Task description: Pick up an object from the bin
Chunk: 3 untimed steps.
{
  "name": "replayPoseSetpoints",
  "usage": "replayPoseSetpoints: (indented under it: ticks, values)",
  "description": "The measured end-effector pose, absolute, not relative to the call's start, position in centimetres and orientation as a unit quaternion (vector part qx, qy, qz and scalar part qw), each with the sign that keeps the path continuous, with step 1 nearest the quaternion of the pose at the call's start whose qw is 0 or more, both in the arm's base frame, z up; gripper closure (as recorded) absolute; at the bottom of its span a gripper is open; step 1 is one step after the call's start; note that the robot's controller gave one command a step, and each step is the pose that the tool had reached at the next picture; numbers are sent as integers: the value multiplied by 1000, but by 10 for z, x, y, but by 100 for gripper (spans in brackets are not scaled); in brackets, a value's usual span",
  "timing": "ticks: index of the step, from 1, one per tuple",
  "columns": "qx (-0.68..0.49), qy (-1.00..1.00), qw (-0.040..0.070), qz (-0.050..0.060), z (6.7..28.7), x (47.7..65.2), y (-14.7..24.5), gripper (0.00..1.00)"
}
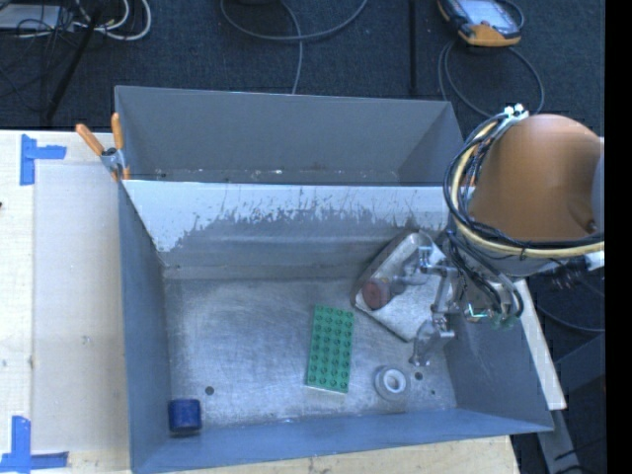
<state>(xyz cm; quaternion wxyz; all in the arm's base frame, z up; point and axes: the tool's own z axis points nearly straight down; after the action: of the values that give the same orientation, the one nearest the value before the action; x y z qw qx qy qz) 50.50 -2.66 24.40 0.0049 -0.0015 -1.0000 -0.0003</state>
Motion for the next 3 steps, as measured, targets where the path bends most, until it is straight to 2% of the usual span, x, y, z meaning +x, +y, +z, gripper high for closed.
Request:
replayPoseSetpoints:
  ticks: [1, 2, 3]
  values:
    - [-14, -1000, 5, -1, 115, 519, 53, 0]
    - [-103, -995, -5, -3, 74, 510, 22, 0]
    - [-102, -995, -4, -3, 75, 509, 23, 100]
